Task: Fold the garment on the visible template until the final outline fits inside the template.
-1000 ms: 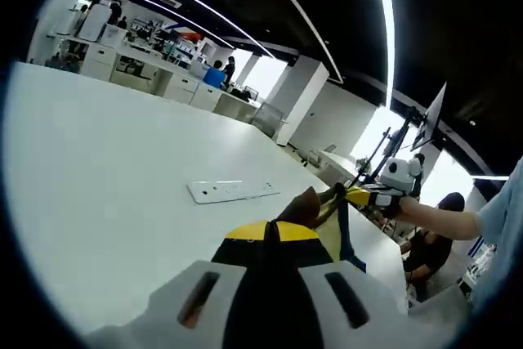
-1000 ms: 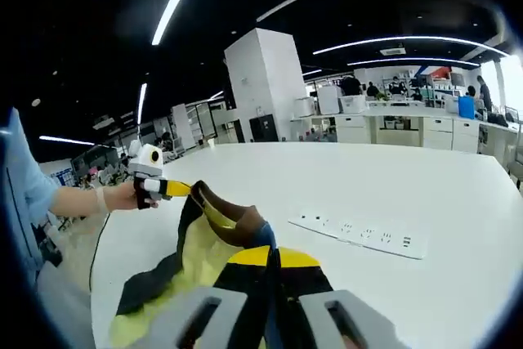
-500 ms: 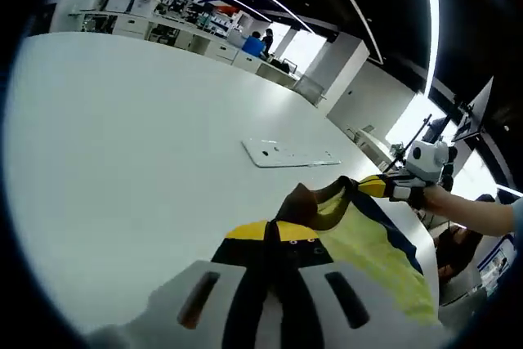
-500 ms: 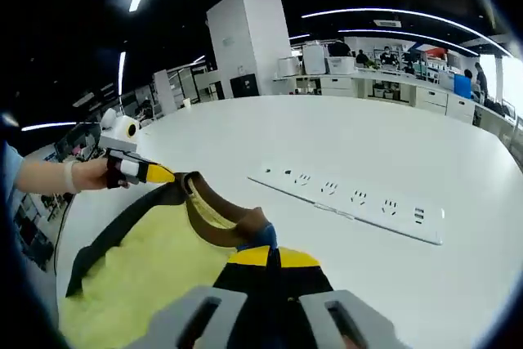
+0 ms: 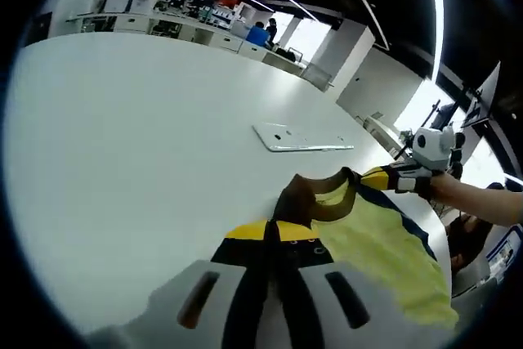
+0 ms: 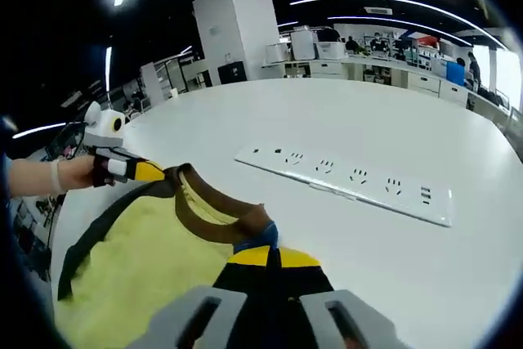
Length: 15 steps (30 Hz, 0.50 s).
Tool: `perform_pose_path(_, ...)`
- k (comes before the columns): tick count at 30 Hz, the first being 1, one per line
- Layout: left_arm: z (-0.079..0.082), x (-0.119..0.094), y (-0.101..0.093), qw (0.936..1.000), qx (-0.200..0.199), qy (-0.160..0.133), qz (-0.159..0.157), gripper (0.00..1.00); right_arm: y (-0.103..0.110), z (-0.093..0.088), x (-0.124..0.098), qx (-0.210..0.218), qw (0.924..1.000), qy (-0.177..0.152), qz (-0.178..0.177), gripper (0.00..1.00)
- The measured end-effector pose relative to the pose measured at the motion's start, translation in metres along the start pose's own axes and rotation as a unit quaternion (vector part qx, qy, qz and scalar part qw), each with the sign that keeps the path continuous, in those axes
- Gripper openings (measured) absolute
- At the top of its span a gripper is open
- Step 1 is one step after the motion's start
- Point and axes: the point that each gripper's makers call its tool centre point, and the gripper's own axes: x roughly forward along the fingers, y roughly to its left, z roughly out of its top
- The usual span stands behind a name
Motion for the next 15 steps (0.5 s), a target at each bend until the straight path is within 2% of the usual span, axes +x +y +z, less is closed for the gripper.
perform_pose_path(1, 0.002, 0.000, -0.003, 0.9997, 0.023, -0.006, -0.007, 0.00, 0.001, 0.001, -0.001, 0.001, 1.0000, 0.000, 0.004, 0.00)
perform_pose_path(2, 0.004, -0.001, -0.002, 0.9994, 0.034, -0.009, -0.002, 0.00, 0.002, 0.001, -0.002, 0.000, 1.0000, 0.000, 0.005, 0.00)
perform_pose_path(4, 0.005, -0.002, -0.006, 0.9983, 0.056, -0.009, -0.008, 0.02, 0.003, 0.002, -0.004, -0.013, 0.9999, -0.003, 0.006, 0.09)
perform_pose_path(5, 0.005, -0.003, -0.007, 0.9986, 0.052, -0.007, -0.007, 0.06, 0.005, 0.002, -0.005, -0.016, 0.9998, -0.002, 0.009, 0.17)
perform_pose_path(6, 0.007, -0.003, -0.008, 0.9985, 0.054, -0.008, -0.006, 0.12, 0.006, 0.004, -0.006, -0.020, 0.9997, -0.004, 0.012, 0.23)
perform_pose_path(8, 0.009, -0.004, -0.010, 0.9980, 0.061, -0.013, -0.004, 0.30, 0.010, 0.006, -0.009, -0.025, 0.9995, -0.008, 0.017, 0.35)
perform_pose_path(10, 0.011, -0.006, -0.014, 0.9972, 0.072, -0.015, -0.012, 0.38, 0.015, 0.008, -0.013, -0.031, 0.9991, -0.014, 0.026, 0.43)
perform_pose_path(12, 0.014, -0.009, -0.022, 0.9969, 0.071, -0.020, -0.025, 0.42, 0.021, 0.008, -0.015, -0.028, 0.9986, -0.018, 0.041, 0.55)
perform_pose_path(15, 0.017, -0.012, -0.031, 0.9956, 0.087, -0.020, -0.028, 0.63, 0.027, 0.007, -0.019, -0.019, 0.9984, -0.017, 0.050, 0.75)
